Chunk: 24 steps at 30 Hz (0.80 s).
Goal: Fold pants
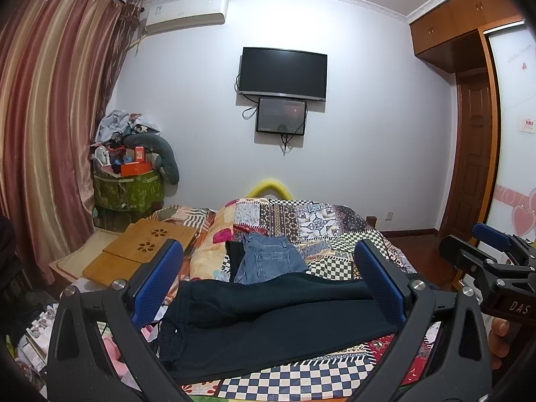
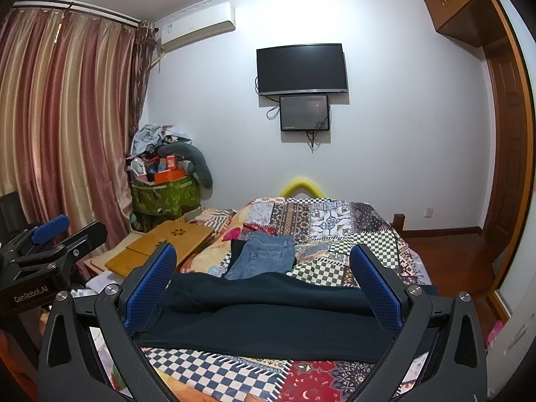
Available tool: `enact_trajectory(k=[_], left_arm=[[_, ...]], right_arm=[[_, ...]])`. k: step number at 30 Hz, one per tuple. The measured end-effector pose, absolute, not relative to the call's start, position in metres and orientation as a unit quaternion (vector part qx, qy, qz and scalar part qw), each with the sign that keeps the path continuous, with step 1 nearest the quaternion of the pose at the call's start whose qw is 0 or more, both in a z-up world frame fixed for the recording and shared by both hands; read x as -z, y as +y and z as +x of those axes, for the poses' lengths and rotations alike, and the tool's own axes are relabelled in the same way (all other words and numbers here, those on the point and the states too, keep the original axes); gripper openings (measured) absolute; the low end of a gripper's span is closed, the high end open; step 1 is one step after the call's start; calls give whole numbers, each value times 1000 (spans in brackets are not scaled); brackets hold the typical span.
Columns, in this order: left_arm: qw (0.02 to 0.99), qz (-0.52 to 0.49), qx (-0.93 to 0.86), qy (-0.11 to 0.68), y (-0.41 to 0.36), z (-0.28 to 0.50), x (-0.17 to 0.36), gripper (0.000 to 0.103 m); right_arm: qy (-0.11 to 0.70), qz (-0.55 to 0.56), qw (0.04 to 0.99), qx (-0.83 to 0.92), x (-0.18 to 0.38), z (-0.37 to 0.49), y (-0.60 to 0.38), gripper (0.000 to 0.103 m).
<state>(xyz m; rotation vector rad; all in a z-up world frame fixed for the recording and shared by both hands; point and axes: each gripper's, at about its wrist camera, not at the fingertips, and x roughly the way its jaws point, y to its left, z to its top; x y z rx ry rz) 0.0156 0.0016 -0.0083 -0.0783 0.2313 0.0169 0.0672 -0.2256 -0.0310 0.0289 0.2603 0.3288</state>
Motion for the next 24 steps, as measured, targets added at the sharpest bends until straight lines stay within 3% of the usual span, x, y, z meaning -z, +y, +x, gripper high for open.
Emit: enact_trajectory(k=[13,24], left_arm=[[983,-53,-8,174,13,92,34,103],[962,-33,-36,269,45,215,93,103]], right_arm=[[183,21,973,-141,57,120,-227,103],[253,-10,959,-126,100,202,-236,103]])
